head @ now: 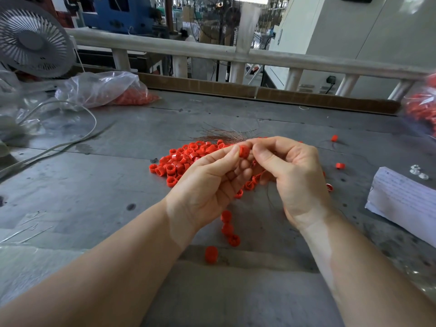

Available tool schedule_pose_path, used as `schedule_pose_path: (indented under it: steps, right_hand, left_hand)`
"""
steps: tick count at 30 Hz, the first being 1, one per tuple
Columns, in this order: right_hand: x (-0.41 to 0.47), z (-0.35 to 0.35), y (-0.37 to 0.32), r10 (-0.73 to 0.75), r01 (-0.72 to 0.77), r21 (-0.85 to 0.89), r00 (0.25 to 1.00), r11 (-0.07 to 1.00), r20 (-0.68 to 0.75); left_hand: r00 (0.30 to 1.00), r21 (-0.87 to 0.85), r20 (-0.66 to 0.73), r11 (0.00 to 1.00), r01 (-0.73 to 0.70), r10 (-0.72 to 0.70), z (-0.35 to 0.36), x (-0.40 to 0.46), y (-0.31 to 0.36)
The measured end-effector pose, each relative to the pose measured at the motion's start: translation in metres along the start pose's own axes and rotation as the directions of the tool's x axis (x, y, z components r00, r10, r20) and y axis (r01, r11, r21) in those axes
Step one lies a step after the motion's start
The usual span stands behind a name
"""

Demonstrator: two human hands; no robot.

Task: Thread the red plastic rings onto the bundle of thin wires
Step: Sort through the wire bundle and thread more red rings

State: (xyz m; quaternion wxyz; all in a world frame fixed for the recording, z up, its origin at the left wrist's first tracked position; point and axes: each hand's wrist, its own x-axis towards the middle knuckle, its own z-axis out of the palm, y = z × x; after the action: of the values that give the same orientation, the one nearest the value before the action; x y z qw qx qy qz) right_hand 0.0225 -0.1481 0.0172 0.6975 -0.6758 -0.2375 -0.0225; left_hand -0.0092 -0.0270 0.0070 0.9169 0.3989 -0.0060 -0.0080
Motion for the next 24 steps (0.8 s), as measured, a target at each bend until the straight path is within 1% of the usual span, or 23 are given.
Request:
schedule_pose_path:
  steps: [7, 11, 24]
  right_hand:
    - [0.0006, -0.0008, 0.0023, -0.027, 0.027, -0.014, 0.999, 1.0, 0.017]
    - [0.0004, -0.0008, 0.0026, -0.052, 0.052, -0.02, 0.998, 0.998, 0.025]
    - [0.001, -0.0019, 0.0033, -0.086, 0.086, 0.018, 0.995, 0.996, 0.039]
  left_hand:
    - [1.0, -0.002, 0.0, 1.0, -0.004, 0.004, -0.0008, -0.0006, -0.0002]
    - [1.0, -0.012, -0.024, 1.0, -0.01, 0.01, -0.0015, 0.0001, -0.001]
    - [0.999, 0.031, -0.035, 0.999, -0.034, 0.036, 0.0006, -0.0004, -0.0015]
